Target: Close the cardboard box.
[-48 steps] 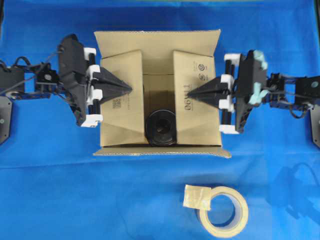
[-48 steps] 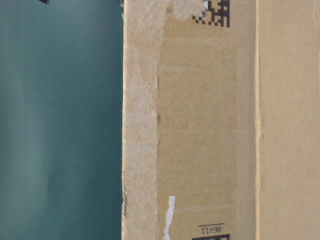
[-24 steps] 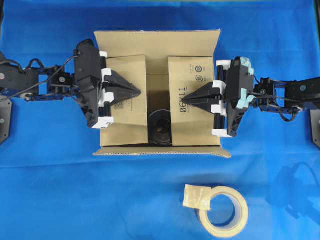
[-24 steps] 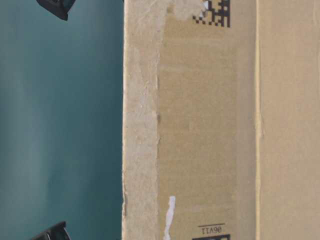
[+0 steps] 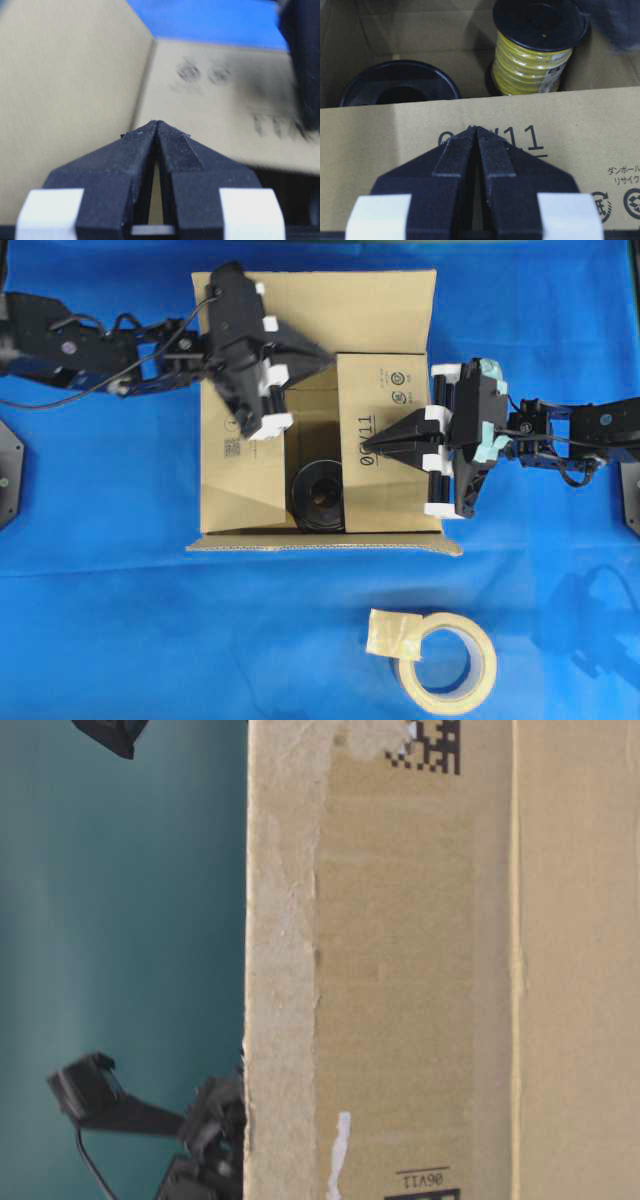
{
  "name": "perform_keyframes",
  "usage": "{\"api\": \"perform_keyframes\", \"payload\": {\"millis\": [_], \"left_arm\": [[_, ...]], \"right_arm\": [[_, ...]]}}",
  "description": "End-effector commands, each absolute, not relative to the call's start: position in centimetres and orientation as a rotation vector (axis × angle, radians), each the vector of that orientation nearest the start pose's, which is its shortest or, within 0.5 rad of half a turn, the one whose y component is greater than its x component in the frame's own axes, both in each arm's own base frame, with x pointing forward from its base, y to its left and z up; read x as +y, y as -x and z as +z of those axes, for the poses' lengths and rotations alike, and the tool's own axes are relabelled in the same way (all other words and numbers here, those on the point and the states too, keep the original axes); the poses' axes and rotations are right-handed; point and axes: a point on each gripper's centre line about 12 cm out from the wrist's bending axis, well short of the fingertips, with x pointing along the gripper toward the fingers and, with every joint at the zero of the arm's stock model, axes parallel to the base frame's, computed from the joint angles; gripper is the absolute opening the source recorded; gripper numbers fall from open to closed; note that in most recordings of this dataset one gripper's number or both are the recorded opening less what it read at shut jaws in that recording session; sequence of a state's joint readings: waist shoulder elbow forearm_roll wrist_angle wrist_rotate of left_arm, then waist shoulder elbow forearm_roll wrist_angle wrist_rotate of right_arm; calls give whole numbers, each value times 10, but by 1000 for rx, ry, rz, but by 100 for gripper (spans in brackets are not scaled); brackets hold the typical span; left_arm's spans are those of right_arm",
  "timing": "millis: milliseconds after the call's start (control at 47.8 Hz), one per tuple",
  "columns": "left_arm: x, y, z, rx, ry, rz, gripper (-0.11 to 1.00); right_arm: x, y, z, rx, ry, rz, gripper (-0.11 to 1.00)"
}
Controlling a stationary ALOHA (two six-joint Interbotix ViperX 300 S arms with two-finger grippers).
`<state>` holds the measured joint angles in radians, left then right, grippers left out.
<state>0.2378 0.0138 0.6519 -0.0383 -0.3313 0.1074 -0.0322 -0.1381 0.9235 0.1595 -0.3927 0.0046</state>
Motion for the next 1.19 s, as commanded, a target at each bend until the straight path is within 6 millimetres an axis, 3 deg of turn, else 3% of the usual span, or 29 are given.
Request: {"api": "perform_keyframes", "payload": {"millis": [0, 146, 523, 857, 1171], "left_arm": [[106, -409, 219, 289, -52, 248, 0], [111, -418, 219, 287, -66, 253, 0], [112, -423, 194, 335, -60, 248, 0], [117, -420, 177, 337, -57, 264, 0], [117, -418, 174, 346, -50, 264, 0]], "right_arm": [[-17, -344, 185, 350, -146, -117, 0], [-17, -344, 186, 344, -147, -119, 0], [-17, -344, 186, 342, -147, -118, 0], [-18, -345, 188, 338, -148, -119, 0], [-17, -345, 192, 331, -148, -117, 0]]}}
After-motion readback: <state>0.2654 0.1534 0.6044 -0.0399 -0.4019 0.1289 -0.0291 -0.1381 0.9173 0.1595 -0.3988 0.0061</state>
